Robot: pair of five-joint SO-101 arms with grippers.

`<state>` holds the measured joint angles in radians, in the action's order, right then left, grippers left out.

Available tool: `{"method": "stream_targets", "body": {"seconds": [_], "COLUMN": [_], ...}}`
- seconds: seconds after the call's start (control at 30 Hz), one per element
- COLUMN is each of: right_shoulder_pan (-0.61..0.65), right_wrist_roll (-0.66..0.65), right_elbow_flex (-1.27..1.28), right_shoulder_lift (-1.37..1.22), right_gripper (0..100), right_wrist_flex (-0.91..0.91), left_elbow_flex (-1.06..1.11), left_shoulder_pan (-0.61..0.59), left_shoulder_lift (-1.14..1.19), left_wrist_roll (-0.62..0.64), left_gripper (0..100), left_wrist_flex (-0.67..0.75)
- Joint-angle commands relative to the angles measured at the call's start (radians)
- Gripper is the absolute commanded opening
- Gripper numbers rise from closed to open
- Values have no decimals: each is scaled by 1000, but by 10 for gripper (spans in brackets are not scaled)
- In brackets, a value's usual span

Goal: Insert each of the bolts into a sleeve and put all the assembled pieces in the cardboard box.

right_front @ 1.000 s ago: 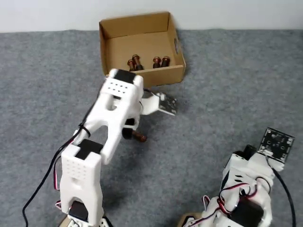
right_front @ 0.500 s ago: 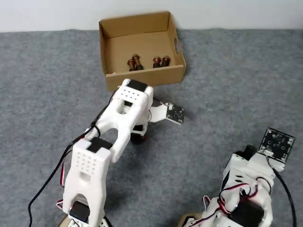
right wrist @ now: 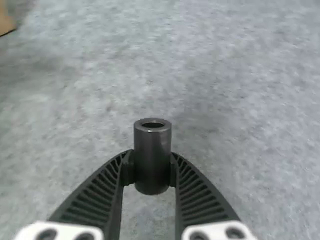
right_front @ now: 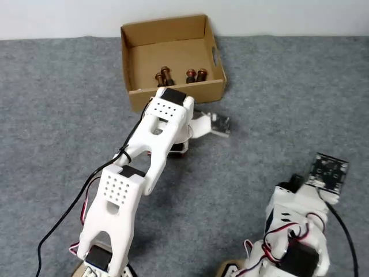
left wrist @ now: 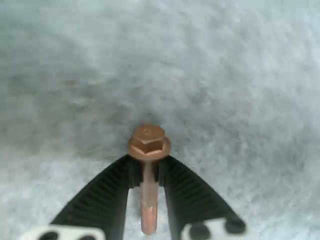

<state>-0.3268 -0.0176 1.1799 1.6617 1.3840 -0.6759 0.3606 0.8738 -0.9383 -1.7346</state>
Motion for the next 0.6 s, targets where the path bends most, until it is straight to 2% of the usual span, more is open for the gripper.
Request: {"method": "stream_targets", "body": {"seconds": [0.0,0.23,0.43,0.57], "right_shoulder_pan": [82,142,272,358], "right_wrist_roll": [-6,-5,-5,-2], "right_elbow_flex": [-9,-11,-11,-9], "right_shoulder_lift": [7,7,8,8], "right_gripper": [8,8,8,9], "right_wrist_flex": [-27,-28,-48,-64], "left_elbow_flex": [-48,143,323,447], "left_shoulder_pan": [21,23,-31,-51], "left_shoulder_lift": [-130,-411,-766,-976], "left_wrist_roll": [193,491,539,664], "left_gripper": [9,8,8,8], "left_wrist_flex": [-18,-18,-18,-17]}}
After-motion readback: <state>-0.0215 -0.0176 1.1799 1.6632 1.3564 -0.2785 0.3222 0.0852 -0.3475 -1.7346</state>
